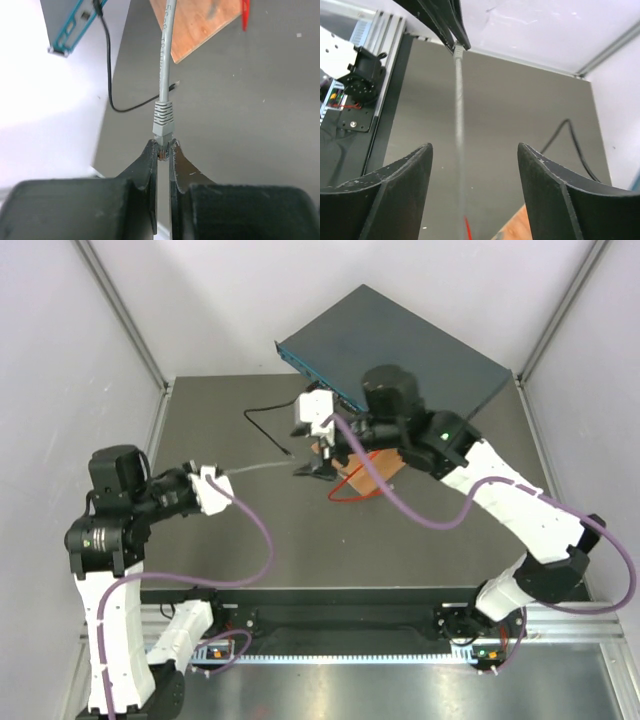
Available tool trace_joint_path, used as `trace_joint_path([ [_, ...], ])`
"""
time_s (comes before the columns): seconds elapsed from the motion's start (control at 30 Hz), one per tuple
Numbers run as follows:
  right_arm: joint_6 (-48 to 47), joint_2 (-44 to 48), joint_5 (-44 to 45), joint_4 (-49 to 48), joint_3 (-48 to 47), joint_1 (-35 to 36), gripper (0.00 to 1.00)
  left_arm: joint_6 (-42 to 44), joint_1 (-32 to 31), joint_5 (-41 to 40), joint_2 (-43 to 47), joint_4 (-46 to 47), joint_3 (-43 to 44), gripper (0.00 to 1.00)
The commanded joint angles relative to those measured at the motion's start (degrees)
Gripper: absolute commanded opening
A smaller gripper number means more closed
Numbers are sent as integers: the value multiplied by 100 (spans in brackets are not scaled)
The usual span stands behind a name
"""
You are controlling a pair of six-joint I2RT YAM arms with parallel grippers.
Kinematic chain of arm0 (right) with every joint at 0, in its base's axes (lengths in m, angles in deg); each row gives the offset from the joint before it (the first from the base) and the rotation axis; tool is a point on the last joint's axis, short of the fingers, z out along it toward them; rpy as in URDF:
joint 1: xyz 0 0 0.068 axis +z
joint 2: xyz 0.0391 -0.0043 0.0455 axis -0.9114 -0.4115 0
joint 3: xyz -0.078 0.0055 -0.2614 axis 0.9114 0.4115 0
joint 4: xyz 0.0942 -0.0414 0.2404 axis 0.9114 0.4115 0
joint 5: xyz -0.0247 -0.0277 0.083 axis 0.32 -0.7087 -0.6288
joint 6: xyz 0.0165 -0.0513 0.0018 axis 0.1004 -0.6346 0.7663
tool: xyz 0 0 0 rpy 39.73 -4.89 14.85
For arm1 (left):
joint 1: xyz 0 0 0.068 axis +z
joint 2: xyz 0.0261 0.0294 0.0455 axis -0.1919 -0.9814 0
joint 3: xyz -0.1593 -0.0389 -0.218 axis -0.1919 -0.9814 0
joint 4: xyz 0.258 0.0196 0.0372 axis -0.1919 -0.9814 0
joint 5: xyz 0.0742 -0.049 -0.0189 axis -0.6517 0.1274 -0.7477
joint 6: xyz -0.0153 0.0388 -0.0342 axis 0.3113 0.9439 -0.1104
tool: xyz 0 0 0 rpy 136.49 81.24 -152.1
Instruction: Insert the plug into the switch port
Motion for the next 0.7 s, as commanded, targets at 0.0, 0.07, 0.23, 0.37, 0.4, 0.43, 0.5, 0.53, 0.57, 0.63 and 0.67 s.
trace_joint_path([
  [0.0, -356, -195, 302, -144, -177, 302, 67, 1561, -17, 619, 105, -551, 84, 0],
  [0.07, -303, -310, 267, -92, -309, 364, 64, 1850, -17, 751, 184, -551, 23, 0],
  [0.23, -127, -530, 188, 40, -363, 567, 54, 2142, -17, 848, 149, -578, -4, 0],
  [0.37, 21, -592, 223, 146, -222, 681, 10, 2047, -17, 1128, 166, -246, -91, 0],
  [0.4, 144, -609, 223, 120, -204, 672, 0, 1871, -8, 1199, 175, -79, -109, 5],
  [0.43, 276, -592, 284, 41, -152, 672, 0, 1582, -17, 1269, 175, 149, -136, 16],
  [0.5, 768, -452, 293, -152, -20, 541, 0, 21, -17, 1349, 175, 1365, -223, 41],
  [0.53, 987, -382, 259, -458, 181, 453, 0, -733, -17, 1271, 175, 2078, -267, 45],
  [0.57, 1572, -259, 249, -600, 252, 200, 0, -2455, -17, 922, 175, 2712, -381, 48],
  [0.63, 2295, -170, -91, -994, 358, -178, 0, -3811, -17, 376, 36, 4173, -399, 56],
  [0.67, 2969, -126, -163, -1162, 402, -537, 0, -4826, -8, 165, -44, 4429, -312, 56],
])
